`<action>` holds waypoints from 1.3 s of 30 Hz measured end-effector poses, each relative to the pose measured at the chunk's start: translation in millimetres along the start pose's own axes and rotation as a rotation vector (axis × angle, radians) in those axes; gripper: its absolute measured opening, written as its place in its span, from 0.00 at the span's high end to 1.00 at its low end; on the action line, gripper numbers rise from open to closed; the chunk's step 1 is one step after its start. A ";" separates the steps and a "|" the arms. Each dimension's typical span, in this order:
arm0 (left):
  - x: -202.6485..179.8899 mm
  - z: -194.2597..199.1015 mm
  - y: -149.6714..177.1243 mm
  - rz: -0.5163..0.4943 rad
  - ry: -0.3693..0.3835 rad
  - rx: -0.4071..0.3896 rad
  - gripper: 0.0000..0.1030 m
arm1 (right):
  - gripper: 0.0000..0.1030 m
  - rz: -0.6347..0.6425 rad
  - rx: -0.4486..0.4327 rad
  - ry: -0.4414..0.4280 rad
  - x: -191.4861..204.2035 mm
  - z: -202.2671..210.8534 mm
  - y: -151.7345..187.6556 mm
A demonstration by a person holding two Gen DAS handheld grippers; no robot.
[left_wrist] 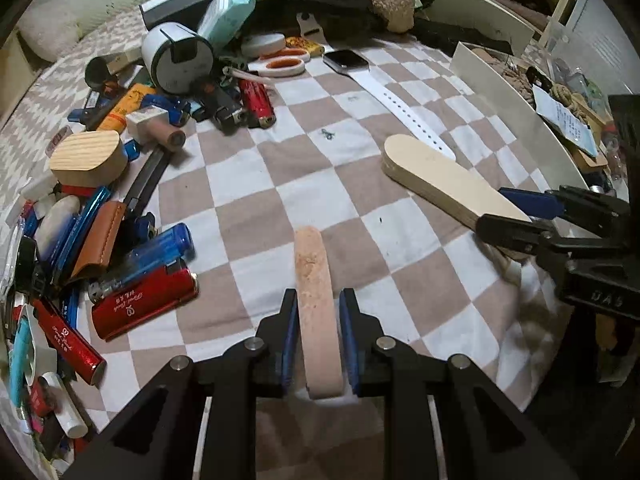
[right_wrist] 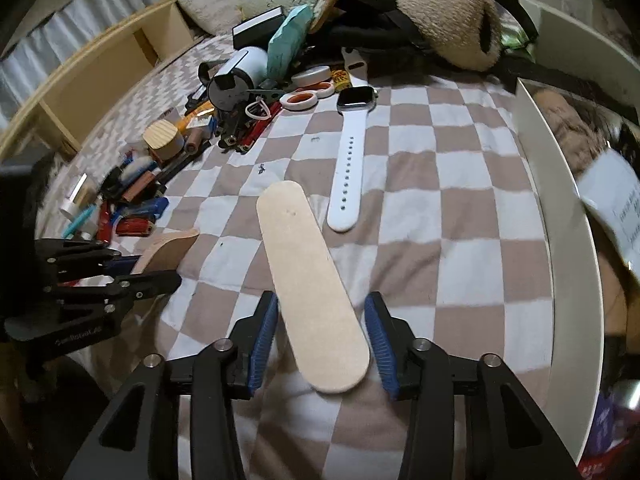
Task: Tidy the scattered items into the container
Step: 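Lift both insoles and carry them toward the white tray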
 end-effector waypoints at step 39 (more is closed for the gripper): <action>-14.9 10.5 16.1 0.159 -0.132 -0.275 0.86 | 0.66 -0.012 -0.087 0.068 10.3 13.0 10.6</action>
Point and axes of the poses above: each gripper's, at about its wrist camera, not at the fingertips, and z roughly against the way its jaws point, x to its left, y to its underside, the point moved 6 cm from there along -z, roughly the way its jaws point, and after that the axes turned 10 degrees about y, right-handed, at the moved point
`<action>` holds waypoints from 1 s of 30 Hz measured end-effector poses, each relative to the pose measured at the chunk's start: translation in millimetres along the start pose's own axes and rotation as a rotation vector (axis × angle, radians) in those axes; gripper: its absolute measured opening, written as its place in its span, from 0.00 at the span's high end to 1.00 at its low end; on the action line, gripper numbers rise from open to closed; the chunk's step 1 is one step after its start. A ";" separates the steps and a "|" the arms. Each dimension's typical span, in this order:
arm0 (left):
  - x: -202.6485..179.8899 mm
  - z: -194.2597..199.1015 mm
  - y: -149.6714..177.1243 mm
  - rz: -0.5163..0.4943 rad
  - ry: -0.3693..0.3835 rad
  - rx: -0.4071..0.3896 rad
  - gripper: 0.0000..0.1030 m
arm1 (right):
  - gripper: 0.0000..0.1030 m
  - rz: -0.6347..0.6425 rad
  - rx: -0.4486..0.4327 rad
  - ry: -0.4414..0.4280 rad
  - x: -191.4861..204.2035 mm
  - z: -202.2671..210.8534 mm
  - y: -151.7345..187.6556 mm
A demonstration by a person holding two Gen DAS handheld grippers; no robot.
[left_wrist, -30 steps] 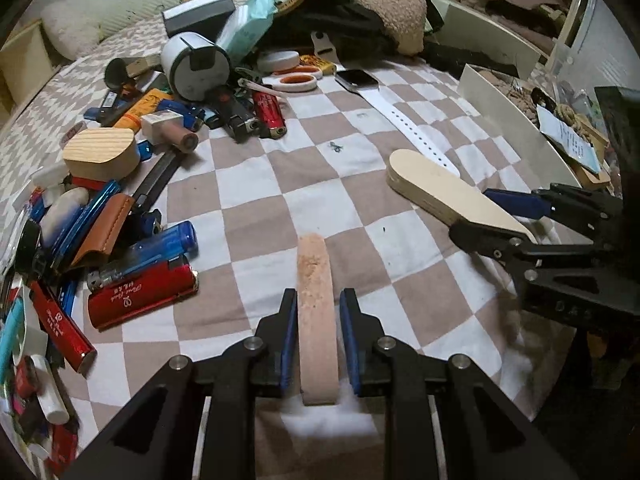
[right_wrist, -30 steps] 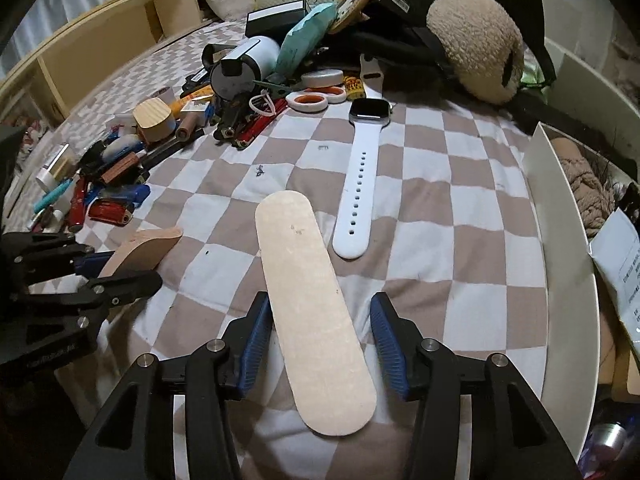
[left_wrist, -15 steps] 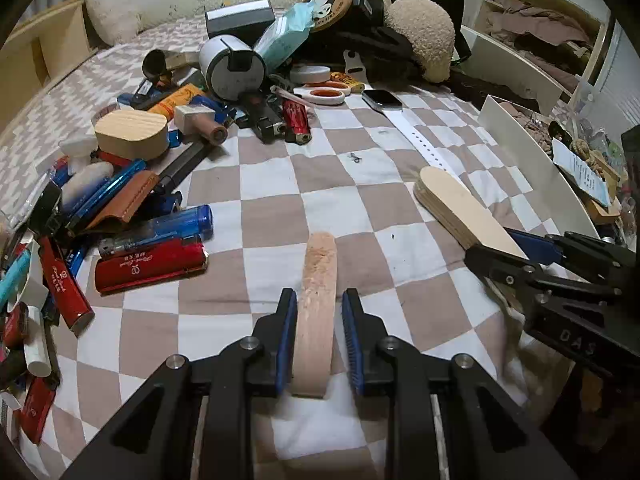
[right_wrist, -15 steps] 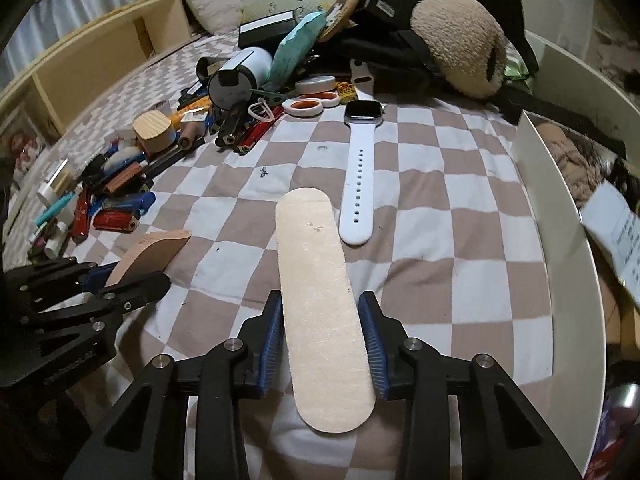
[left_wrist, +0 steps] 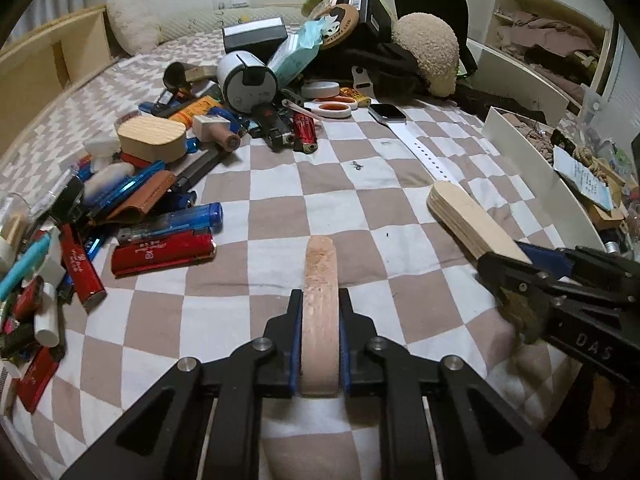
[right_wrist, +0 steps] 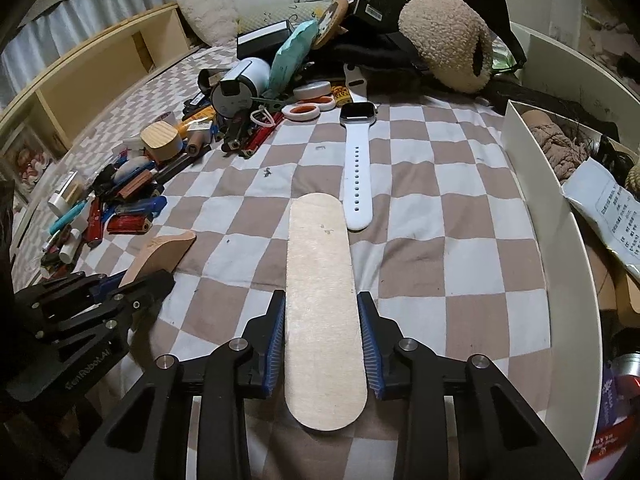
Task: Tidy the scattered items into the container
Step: 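Lift both insoles and carry them toward the white tray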
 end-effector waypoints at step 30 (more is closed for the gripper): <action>-148.2 55.6 -142.6 -0.163 0.218 -0.267 0.86 | 0.66 -0.315 -0.350 0.098 -206.5 144.6 -99.2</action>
Point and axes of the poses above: each gripper's, at about its wrist camera, not at the fingertips, and z roughly against the way its jaws point, x to its left, y to its underside, the point moved 6 cm from there along -z, roughly the way its jaws point, and after that the axes turned 10 degrees about y, right-handed, at the moved point
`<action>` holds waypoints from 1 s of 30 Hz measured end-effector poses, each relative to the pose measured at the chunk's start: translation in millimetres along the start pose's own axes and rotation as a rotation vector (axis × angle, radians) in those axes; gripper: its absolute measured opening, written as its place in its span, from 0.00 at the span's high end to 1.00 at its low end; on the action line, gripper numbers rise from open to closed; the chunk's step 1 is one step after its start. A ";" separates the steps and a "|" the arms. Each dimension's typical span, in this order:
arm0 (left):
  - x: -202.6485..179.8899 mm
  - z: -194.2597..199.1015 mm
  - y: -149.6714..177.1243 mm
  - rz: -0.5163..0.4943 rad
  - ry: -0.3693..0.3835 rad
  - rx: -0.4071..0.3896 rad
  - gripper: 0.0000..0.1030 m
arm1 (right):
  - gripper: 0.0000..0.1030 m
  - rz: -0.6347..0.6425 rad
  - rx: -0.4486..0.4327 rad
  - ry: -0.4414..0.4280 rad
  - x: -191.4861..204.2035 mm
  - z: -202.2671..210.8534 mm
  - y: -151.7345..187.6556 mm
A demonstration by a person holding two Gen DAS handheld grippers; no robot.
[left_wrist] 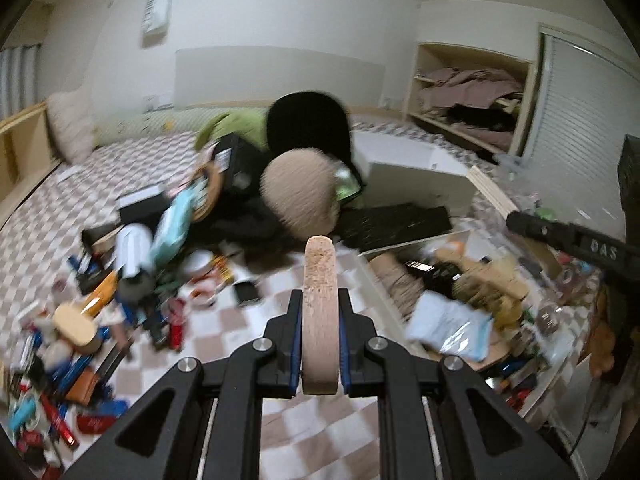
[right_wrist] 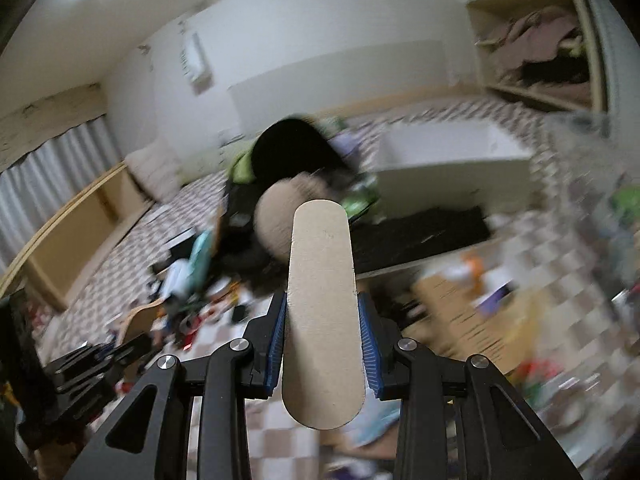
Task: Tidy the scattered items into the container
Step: 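Lift both insoles and carry them toward the white tray, then open the right tool to drop the pale insole while the left tool drops the pink insole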
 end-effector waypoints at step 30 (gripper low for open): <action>-112.3 -140.0 -45.5 -0.034 0.211 0.109 0.86 | 0.66 0.018 0.211 0.141 -109.9 -104.0 -17.1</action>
Point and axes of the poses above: each gripper's, at about its wrist camera, not at the fingertips, and z roughly against the way its jaws point, x to its left, y to its underside, the point moved 6 cm from there along -z, roughly the way its jaws point, and after that the axes turned 10 degrees about y, right-handed, at the moved point
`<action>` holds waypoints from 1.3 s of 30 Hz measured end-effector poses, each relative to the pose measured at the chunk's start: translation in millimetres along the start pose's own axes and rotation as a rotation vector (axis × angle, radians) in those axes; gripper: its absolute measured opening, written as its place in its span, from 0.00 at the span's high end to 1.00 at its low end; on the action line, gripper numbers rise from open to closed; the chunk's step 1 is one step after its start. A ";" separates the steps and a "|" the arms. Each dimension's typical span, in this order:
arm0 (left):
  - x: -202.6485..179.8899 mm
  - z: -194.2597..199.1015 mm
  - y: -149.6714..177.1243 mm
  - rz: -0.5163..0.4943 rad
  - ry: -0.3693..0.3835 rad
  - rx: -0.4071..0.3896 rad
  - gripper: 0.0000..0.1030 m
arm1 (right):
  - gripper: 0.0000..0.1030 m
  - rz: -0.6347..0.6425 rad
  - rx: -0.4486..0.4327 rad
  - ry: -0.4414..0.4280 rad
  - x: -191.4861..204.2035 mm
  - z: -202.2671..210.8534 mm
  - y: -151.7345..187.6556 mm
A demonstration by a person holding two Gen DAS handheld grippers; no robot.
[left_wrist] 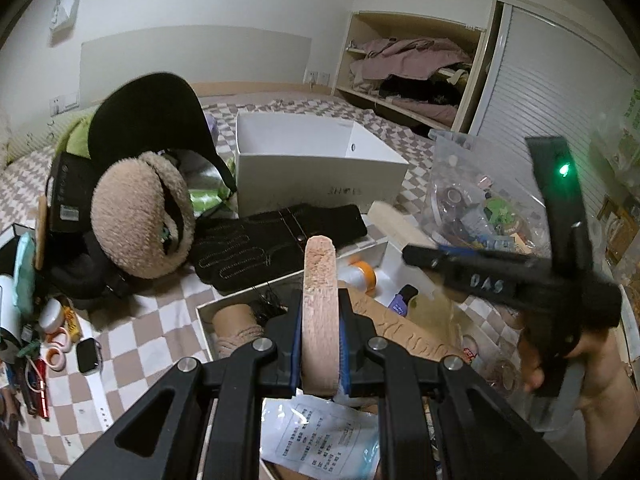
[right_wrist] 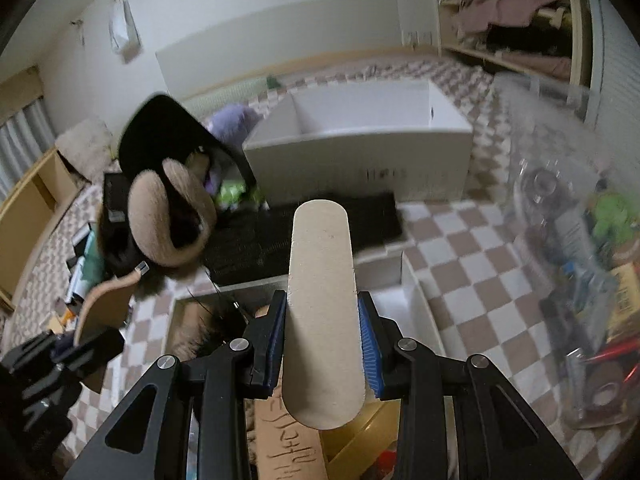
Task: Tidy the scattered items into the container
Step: 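Open the right tool to drop the pale insole while the left tool drops the pink insole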
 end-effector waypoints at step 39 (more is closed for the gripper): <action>35.9 -22.1 24.2 0.103 0.026 0.084 0.84 | 0.32 -0.055 0.038 -0.125 12.0 16.2 4.1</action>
Point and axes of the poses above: each gripper's, at about its wrist camera, not at the fingertips, and z roughly against the way its jaws point, x to its left, y to its underside, the point moved 6 cm from there along -z, roughly the way its jaws point, and after that the axes turned 10 degrees about y, right-handed, at the moved point
